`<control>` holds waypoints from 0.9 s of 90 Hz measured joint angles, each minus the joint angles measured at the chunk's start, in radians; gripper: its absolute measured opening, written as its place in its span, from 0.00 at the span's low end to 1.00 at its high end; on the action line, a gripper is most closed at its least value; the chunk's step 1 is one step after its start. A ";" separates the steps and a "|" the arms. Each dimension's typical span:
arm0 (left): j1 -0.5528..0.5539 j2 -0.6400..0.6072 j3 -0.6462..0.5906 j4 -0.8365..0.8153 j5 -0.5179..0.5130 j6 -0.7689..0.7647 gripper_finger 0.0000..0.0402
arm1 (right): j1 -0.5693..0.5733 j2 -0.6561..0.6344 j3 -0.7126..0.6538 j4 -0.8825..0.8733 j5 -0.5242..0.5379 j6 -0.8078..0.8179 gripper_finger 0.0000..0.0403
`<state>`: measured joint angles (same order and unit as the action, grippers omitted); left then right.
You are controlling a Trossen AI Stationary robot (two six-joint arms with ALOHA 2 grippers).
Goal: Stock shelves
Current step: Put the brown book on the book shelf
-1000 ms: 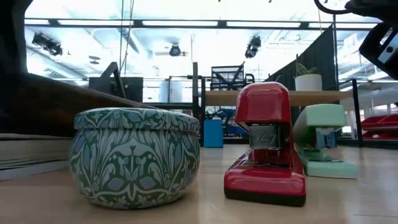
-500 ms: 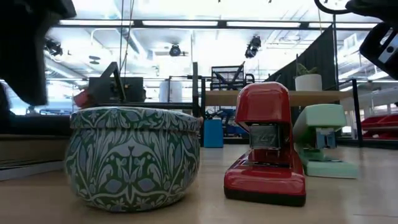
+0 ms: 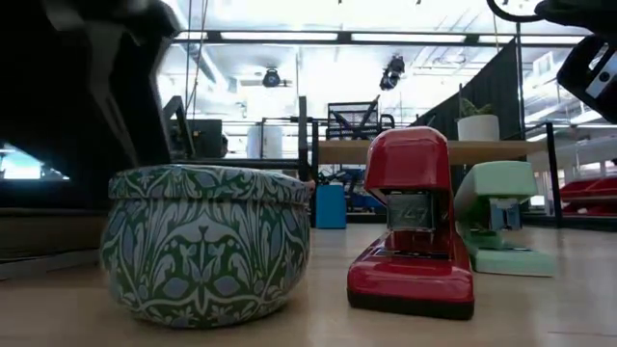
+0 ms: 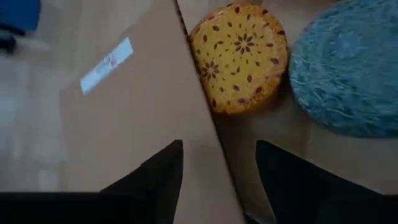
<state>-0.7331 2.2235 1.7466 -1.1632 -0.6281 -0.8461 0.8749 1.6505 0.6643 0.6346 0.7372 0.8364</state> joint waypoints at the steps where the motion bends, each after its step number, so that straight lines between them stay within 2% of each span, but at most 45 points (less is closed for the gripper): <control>1: 0.000 0.003 0.000 -0.001 -0.001 0.006 0.45 | 0.000 0.000 0.000 0.000 0.000 0.000 0.20; 21: 0.017 0.059 0.000 -0.025 0.006 -0.008 0.45 | 0.000 0.000 0.000 0.000 -0.001 0.000 0.20; 44: 0.013 0.059 0.002 -0.174 0.075 -0.204 0.45 | 0.000 0.000 0.000 0.000 -0.003 0.000 0.20; 58: 0.015 0.058 -0.017 -0.187 0.109 -0.275 0.44 | 0.000 0.000 0.000 0.001 -0.003 0.000 0.20; 69: 0.018 0.056 -0.022 -0.188 0.121 -0.283 0.36 | 0.000 0.000 0.000 0.001 -0.003 0.000 0.20; 81: 0.018 0.055 -0.022 -0.187 0.108 -0.259 0.17 | 0.000 0.000 0.000 0.000 -0.004 0.000 0.20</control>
<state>-0.7151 2.2784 1.7248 -1.3502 -0.5204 -1.1048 0.8749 1.6505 0.6643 0.6350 0.7334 0.8364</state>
